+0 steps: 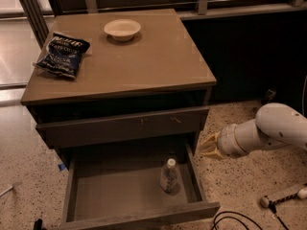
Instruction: Pick blue plastic bottle from middle drawer and place on counter
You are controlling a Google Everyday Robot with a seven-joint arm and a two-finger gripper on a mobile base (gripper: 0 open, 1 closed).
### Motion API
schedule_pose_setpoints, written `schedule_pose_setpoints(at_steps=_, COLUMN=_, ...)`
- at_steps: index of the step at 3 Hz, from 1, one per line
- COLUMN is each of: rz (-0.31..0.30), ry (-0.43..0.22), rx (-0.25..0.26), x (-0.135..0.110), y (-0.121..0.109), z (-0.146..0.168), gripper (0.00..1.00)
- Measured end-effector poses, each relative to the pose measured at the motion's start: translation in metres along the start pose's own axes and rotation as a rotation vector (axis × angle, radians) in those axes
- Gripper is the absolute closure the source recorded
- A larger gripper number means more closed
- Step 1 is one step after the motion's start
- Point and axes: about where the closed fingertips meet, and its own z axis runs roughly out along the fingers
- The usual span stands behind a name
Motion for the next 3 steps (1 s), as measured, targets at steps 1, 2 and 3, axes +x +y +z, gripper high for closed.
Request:
schedule_pose_setpoints(at_steps=1, rz=-0.024, ry=-0.011, rx=-0.041, x=0.005, y=0.012, z=0.022, gripper=0.82)
schedule_pose_setpoints(at_steps=2, rz=-0.038, ry=-0.034, rx=-0.073, x=0.010, y=0.024, z=0.046, gripper=0.59)
schedule_pose_setpoints(at_steps=3, rz=-0.046, ry=-0.056, rx=-0.086, x=0.016, y=0.029, z=0.065, gripper=0.36)
